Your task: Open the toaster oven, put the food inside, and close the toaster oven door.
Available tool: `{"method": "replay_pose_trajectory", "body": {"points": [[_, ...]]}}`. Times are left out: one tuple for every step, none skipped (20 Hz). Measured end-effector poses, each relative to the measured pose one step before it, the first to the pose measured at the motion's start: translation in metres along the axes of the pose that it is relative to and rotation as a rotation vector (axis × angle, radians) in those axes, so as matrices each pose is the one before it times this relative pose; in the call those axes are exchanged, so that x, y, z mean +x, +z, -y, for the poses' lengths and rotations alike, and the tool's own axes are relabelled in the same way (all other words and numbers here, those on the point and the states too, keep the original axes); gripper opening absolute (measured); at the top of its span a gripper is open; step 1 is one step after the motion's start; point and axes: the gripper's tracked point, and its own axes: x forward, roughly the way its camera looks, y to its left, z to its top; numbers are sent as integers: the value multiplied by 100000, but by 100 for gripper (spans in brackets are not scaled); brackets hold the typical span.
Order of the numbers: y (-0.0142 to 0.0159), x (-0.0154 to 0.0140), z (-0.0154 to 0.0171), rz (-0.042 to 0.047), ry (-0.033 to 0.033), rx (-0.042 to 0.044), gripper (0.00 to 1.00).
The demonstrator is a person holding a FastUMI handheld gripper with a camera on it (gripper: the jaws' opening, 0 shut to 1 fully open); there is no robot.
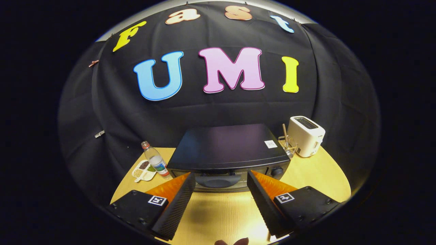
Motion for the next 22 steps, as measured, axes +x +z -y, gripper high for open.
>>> {"method": "replay_pose_trajectory", "body": {"points": [[-723,1413,-181,-1755,42,-313,99],[-626,1232,-103,-1229,-434,-459,99],[-384,1036,-128,-495,-439,-787,99],[-280,947,-112,15,-145,-456,99],[-134,779,-222,39,44,-385,99],[-406,807,-59,-659,-156,-15,99],[-454,571,49,-1019,-848,-68,99],[-274,344,195,-1151,-763,-323,99],[64,526,110,1558,-794,-1378,99],[-216,79,34,-564,207,-591,99],[280,-57,-89,343,-35,-279,97],[-356,-193,-28,-820,-76,73,98],[-296,-241,56,-832,-189,223,98],[-390,-455,-23,-200,-14,-92,98],[-508,-454,-8,-169,122,-49,98],[-623,-621,60,188,30,241,98],[-790,-678,55,-130,61,396,98],[-853,-630,60,-568,-5,302,98],[-962,-503,17,-1022,-70,270,98],[-1039,-524,66,-1678,-29,362,98],[-1177,-516,88,-1941,-180,732,98],[-1134,-470,245,-1380,-818,278,98]]}}
